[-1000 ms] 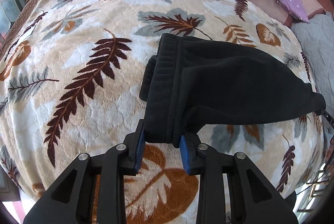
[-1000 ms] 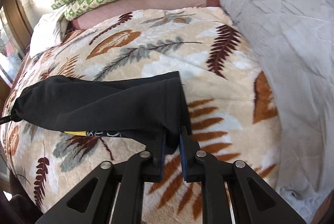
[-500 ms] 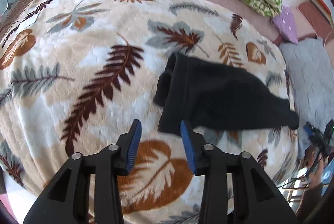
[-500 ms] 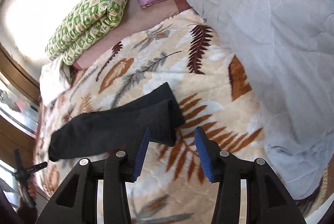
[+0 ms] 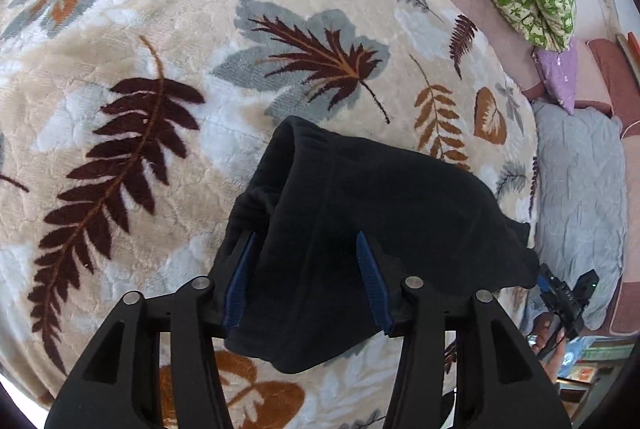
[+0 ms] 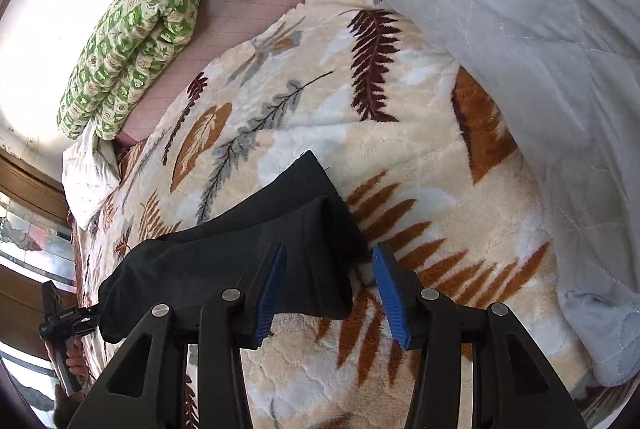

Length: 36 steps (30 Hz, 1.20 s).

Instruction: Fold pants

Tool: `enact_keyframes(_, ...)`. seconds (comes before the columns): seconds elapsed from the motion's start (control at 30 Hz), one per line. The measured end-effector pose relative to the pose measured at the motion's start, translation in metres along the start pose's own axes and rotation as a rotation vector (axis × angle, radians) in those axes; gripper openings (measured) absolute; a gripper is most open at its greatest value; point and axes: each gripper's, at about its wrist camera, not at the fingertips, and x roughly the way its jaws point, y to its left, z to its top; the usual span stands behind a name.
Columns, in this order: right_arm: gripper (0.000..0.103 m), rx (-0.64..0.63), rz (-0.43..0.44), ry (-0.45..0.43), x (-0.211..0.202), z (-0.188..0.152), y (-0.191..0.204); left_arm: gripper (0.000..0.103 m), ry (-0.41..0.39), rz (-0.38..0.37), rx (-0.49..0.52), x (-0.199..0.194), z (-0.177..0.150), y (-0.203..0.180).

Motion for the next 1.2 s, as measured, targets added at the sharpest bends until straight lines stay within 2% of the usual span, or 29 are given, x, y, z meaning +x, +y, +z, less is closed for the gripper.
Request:
enact_keyframes(0.13,0.048,-0.026,0.013,0.026,0.012,0.005,0.010,0.049,-0.024,-0.046,-0.009,-0.005,0.002,0.002)
enact_keyframes(0.17,0.047,-0.036,0.006,0.038,0.016,0.005,0.012,0.043,-0.038,-0.047,-0.010,-0.007,0.002,0.002)
enact_keyframes(0.23,0.033,-0.058,-0.022,0.067,0.026,0.008,0.018,0.025,-0.061,-0.032,-0.022,-0.010,0.000,0.002)
enact_keyframes(0.27,0.007,-0.072,-0.026,0.075,0.028,0.008,0.020,0.024,-0.060,-0.043,-0.030,-0.010,-0.001,0.002)
enact_keyframes(0.3,0.005,-0.093,-0.033,0.082,0.030,0.009,0.024,0.023,-0.069,-0.053,-0.043,-0.011,-0.002,0.004)
enact_keyframes(0.37,0.005,-0.137,-0.058,0.058,0.026,0.013,0.035,0.014,-0.086,-0.079,-0.065,-0.014,-0.002,0.005)
enact_keyframes(0.43,0.005,-0.181,-0.063,0.021,0.018,0.020,0.051,0.014,-0.105,-0.125,-0.099,-0.020,-0.001,0.008)
enact_keyframes(0.5,0.005,-0.211,-0.020,-0.041,0.001,0.031,0.067,0.014,-0.135,-0.144,-0.119,-0.027,-0.002,0.009)
enact_keyframes(0.6,0.005,-0.231,0.100,-0.180,-0.030,0.044,0.085,0.014,-0.156,-0.111,-0.109,-0.029,-0.002,0.010)
enact_keyframes(0.63,0.005,-0.245,0.107,-0.202,-0.032,0.045,0.089,0.014,-0.157,-0.087,-0.100,-0.028,-0.002,0.010)
enact_keyframes(0.67,0.005,-0.260,0.089,-0.206,-0.030,0.046,0.090,0.014,-0.158,-0.059,-0.086,-0.025,-0.002,0.010)
enact_keyframes(0.73,0.005,-0.248,0.065,-0.158,-0.013,0.045,0.080,0.014,-0.152,-0.049,-0.084,-0.021,-0.001,0.013)
enact_keyframes(0.87,0.005,-0.206,-0.014,-0.078,0.024,0.028,0.044,0.014,-0.139,-0.025,-0.071,-0.015,0.000,0.016)
enact_keyframes(0.93,0.006,-0.162,-0.021,-0.055,0.034,0.022,0.024,0.014,-0.132,-0.017,-0.065,-0.013,0.000,0.017)
enact_keyframes(1.0,0.014,-0.117,-0.022,-0.042,0.037,0.019,0.010,0.014,-0.126,0.002,-0.053,-0.010,0.001,0.017)
enact_keyframes(1.1,0.015,-0.089,-0.014,-0.039,0.034,0.016,0.001,0.017,-0.118,0.033,-0.052,-0.005,0.001,0.017)
enact_keyframes(1.2,0.015,-0.102,-0.022,-0.043,0.031,0.014,0.002,0.018,-0.123,0.100,-0.025,-0.001,0.001,0.011)
